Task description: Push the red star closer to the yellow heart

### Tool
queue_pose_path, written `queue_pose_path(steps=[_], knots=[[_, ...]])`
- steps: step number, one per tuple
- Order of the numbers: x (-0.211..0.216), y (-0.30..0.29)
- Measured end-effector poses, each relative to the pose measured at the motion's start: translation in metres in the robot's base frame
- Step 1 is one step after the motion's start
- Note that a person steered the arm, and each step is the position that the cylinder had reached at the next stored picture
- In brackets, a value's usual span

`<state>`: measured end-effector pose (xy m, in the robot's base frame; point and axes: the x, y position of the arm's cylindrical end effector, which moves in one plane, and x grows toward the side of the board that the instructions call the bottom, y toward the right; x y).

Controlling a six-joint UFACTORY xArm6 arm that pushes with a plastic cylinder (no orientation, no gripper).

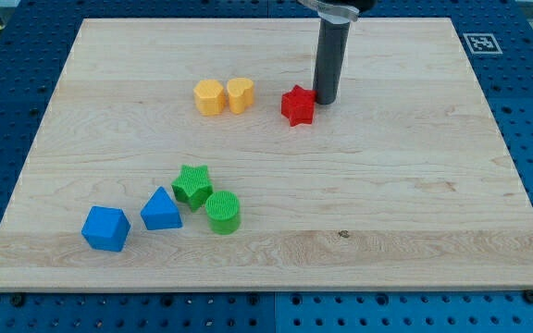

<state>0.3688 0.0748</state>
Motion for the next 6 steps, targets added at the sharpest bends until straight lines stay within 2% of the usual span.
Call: queue_pose_path(steps=[1, 3, 5, 6], knots=[[-0.009, 0.021], [0.024, 0.023], [0.074, 0.024], [0.073, 0.019]])
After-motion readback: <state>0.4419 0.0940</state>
